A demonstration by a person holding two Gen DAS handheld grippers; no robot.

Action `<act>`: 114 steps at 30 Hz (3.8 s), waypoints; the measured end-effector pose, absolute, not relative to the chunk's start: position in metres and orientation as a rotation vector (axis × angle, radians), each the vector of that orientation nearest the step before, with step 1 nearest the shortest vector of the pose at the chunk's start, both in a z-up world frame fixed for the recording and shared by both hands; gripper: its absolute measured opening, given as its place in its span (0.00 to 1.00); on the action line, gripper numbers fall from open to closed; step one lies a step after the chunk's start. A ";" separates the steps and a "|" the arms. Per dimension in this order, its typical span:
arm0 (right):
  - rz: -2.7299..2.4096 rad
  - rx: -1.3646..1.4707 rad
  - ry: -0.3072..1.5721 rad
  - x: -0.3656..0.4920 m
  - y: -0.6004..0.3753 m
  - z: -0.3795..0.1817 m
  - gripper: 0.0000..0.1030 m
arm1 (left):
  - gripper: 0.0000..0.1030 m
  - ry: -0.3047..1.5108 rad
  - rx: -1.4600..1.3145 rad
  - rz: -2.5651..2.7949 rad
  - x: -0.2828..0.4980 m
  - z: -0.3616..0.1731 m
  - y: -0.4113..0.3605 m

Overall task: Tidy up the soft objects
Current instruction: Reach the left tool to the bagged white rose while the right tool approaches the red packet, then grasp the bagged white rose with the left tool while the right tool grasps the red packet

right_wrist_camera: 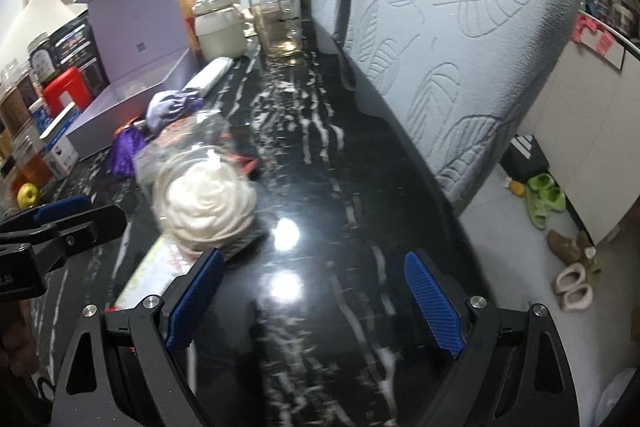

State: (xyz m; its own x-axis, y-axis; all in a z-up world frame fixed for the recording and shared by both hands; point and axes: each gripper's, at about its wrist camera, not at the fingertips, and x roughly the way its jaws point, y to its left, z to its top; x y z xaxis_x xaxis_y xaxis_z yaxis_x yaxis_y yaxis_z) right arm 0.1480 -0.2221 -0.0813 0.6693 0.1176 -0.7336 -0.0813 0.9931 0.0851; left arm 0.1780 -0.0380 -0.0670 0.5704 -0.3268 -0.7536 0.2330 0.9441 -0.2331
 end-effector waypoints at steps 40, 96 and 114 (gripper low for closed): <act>0.103 0.136 0.884 0.161 -0.248 -0.085 0.90 | 0.20 0.901 -0.082 -0.360 0.182 -0.052 -0.041; 0.276 -0.040 0.891 0.141 -0.140 -0.081 0.44 | 0.14 0.893 -0.182 -0.378 0.146 -0.074 0.044; 0.308 -0.015 0.914 0.135 -0.136 -0.089 0.44 | 0.18 0.925 -0.146 -0.323 0.163 -0.087 0.038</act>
State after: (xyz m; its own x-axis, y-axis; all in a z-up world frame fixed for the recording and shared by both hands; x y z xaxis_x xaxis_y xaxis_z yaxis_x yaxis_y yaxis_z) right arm 0.1353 -0.1361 -0.0891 0.5700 0.2556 -0.7809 -0.2684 0.9562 0.1170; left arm 0.1627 0.0376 -0.0871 0.5580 -0.3352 -0.7591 0.2108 0.9420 -0.2611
